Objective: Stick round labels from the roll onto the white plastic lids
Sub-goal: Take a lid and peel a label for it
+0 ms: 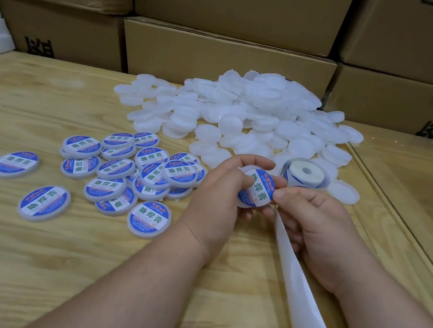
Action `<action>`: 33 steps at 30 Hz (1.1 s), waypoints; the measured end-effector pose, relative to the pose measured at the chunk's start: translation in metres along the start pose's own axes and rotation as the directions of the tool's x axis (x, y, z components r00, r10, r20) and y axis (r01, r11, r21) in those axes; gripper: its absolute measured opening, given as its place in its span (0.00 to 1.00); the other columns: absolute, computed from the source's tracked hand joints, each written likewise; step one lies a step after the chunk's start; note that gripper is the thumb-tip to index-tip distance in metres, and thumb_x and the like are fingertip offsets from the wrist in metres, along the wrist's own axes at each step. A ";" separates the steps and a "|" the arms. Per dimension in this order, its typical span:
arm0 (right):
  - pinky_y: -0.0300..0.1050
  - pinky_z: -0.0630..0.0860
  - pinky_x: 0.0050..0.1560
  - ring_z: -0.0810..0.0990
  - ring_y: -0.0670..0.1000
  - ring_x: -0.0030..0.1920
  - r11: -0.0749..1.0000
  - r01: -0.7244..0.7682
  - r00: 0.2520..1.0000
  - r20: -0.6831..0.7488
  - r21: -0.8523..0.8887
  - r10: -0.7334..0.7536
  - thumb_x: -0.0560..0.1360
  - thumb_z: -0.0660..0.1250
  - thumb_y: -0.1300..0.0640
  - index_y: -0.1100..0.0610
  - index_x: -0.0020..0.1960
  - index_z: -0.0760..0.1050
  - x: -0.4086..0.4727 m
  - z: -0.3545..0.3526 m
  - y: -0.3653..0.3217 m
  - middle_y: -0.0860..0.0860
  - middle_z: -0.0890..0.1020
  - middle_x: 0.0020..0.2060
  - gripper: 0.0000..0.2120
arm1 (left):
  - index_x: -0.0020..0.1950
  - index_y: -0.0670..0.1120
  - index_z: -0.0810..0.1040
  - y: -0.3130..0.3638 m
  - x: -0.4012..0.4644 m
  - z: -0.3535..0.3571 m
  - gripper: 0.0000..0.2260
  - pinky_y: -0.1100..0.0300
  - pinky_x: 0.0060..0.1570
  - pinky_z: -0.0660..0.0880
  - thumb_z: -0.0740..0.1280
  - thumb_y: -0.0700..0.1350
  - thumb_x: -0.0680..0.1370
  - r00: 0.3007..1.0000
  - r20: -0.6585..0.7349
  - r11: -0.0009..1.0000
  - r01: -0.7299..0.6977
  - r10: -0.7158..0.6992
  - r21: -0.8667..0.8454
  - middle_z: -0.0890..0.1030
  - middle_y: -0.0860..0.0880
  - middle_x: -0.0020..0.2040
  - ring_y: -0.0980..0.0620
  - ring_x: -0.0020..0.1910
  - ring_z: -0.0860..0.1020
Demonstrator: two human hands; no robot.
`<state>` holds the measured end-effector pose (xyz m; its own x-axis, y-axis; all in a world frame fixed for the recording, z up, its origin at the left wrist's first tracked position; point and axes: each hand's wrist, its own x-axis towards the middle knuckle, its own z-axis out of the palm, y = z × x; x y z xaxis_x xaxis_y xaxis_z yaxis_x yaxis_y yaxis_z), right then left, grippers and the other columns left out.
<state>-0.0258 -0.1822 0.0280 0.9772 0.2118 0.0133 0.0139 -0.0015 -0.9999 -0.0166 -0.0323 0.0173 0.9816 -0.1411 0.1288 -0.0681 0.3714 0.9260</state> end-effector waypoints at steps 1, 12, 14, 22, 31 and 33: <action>0.39 0.60 0.24 0.59 0.48 0.25 1.000 0.001 1.000 -0.001 -0.001 -0.001 0.72 0.67 0.51 0.51 0.29 0.80 0.000 0.000 0.000 0.49 0.65 0.25 0.14 | 0.52 0.49 0.79 0.000 0.000 0.000 0.15 0.56 0.32 0.65 0.57 0.44 0.70 1.000 -0.001 1.000 0.001 -0.001 0.000 0.86 0.42 0.50 0.45 0.33 0.80; 0.38 0.59 0.24 0.59 0.47 0.24 0.999 -0.016 0.998 -0.058 -0.046 0.013 0.80 0.66 0.57 0.55 0.31 0.80 -0.003 0.003 -0.001 0.51 0.64 0.25 0.18 | 0.43 0.57 0.83 0.004 -0.002 0.001 0.14 0.48 0.44 0.68 0.58 0.46 0.71 1.000 -0.018 0.999 0.006 -0.005 0.035 0.87 0.44 0.49 0.46 0.37 0.80; 0.38 0.59 0.24 0.59 0.47 0.25 0.998 -0.020 0.998 -0.063 -0.052 0.017 0.80 0.66 0.57 0.56 0.32 0.81 -0.003 0.004 -0.001 0.51 0.64 0.25 0.17 | 0.43 0.57 0.84 0.003 -0.001 0.002 0.14 0.45 0.47 0.68 0.59 0.45 0.71 1.000 -0.028 1.000 0.006 -0.005 0.031 0.87 0.43 0.49 0.44 0.40 0.81; 0.39 0.58 0.25 0.59 0.47 0.25 0.997 -0.026 0.997 -0.068 -0.069 0.022 0.79 0.67 0.56 0.55 0.33 0.81 -0.003 0.004 0.000 0.49 0.64 0.24 0.17 | 0.42 0.52 0.84 0.005 -0.003 0.004 0.15 0.60 0.33 0.76 0.59 0.39 0.75 0.999 -0.027 0.999 -0.020 0.020 -0.026 0.86 0.41 0.47 0.48 0.34 0.81; 0.38 0.58 0.24 0.59 0.47 0.26 0.999 -0.025 0.997 -0.067 -0.048 0.022 0.79 0.67 0.58 0.60 0.45 0.86 0.000 0.000 0.004 0.48 0.64 0.24 0.11 | 0.53 0.46 0.79 0.001 0.000 0.002 0.20 0.66 0.28 0.74 0.54 0.28 0.73 0.995 -0.096 0.999 -0.024 0.026 0.022 0.87 0.44 0.47 0.52 0.31 0.82; 0.38 0.60 0.23 0.60 0.46 0.25 1.000 -0.011 0.997 -0.082 -0.024 0.009 0.80 0.66 0.59 0.57 0.47 0.87 0.000 -0.001 0.006 0.48 0.65 0.24 0.10 | 0.55 0.48 0.79 -0.001 0.000 0.001 0.19 0.67 0.29 0.74 0.58 0.29 0.74 0.991 -0.129 0.998 -0.031 0.038 0.052 0.87 0.46 0.48 0.52 0.32 0.82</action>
<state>-0.0255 -0.1828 0.0222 0.9914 0.1306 0.0043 0.0079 -0.0271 -0.9996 -0.0164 -0.0338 0.0172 0.9931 -0.0074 0.1167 -0.1079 0.3271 0.9388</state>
